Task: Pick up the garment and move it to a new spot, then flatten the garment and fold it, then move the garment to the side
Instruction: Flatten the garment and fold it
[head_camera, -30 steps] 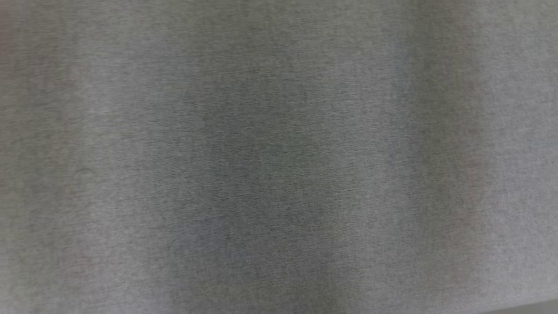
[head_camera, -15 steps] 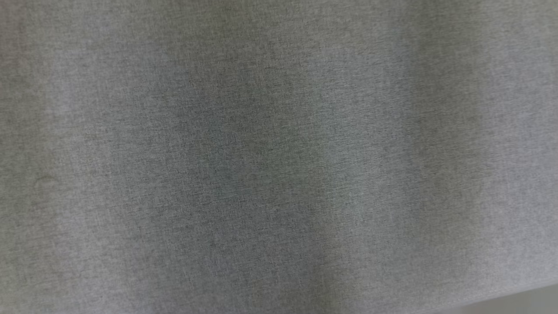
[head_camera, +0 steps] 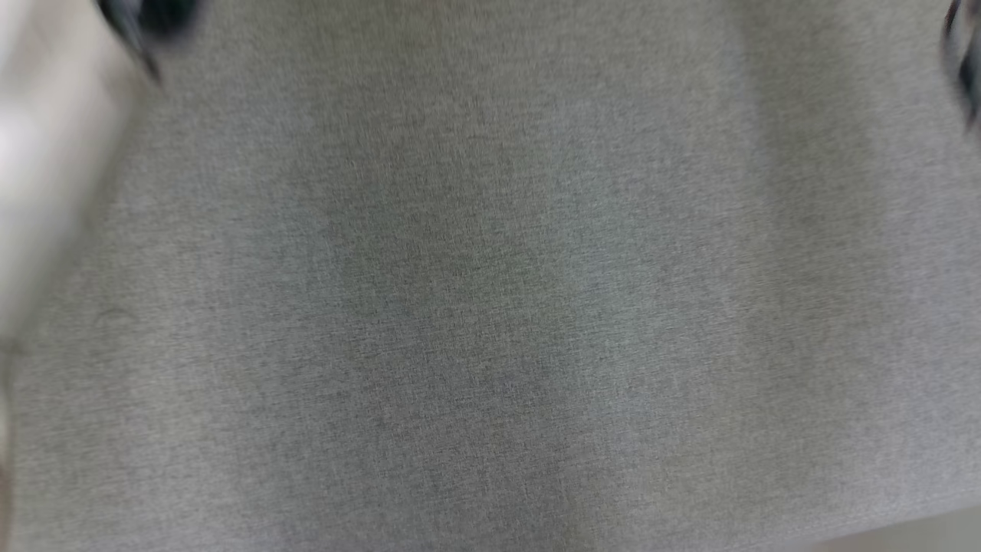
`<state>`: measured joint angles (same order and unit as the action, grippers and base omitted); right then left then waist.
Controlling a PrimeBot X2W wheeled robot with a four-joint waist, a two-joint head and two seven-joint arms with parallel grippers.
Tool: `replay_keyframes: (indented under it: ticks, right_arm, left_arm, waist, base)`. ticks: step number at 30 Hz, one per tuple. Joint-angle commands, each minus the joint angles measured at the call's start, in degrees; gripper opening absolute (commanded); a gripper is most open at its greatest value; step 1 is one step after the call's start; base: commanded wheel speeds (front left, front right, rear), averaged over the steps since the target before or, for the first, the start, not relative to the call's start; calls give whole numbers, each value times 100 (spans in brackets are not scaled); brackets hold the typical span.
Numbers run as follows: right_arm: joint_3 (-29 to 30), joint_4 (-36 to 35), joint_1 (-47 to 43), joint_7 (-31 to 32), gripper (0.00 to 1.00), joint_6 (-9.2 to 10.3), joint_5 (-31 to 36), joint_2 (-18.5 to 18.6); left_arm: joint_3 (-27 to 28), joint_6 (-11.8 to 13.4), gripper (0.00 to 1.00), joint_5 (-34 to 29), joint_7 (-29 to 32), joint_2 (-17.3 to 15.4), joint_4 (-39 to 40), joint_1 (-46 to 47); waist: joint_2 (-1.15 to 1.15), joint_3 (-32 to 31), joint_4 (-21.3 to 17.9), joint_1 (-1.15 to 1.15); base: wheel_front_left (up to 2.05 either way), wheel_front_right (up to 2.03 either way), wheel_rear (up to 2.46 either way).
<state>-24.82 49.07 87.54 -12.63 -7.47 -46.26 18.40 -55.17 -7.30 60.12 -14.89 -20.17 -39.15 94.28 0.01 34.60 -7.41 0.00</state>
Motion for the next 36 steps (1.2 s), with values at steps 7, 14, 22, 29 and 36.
replay_keyframes:
  ticks: [7, 14, 22, 29, 36]
  right_arm:
    - [-243, -1435, -2602, -119, 0, -3, -797, 821]
    - [111, -2438, -5004, -227, 0, -3, -1213, 1045]
    - [791, -3200, -7168, -126, 0, -2, -1211, 992]
    - [1575, -3944, -8664, 214, 0, -2, -814, 660]
    - [2299, -4543, -9629, 658, 0, -2, -453, -4]
  left_arm:
    - [650, 552, 0, -665, -25, -253, 1291, -2418]
    - [926, 961, 0, -1092, -26, -425, 2507, -4758]
    - [729, 999, 0, -1343, -26, -588, 3165, -6602]
    - [530, 1031, 0, -1635, -27, -608, 3348, -7470]
    - [475, 992, 0, -1836, -26, -537, 3382, -7890]
  waist:
    - [-1, -806, 71, 0]
    - [-1, -1370, 73, 0]
    - [-1, -1834, 202, 0]
    - [-1, -2000, 261, 0]
    - [-1, -2118, 327, 0]
  base:
    - [0, 0, 0]
    - [0, 0, 0]
    - [0, 0, 0]
    - [0, 0, 0]
    - [0, 0, 0]
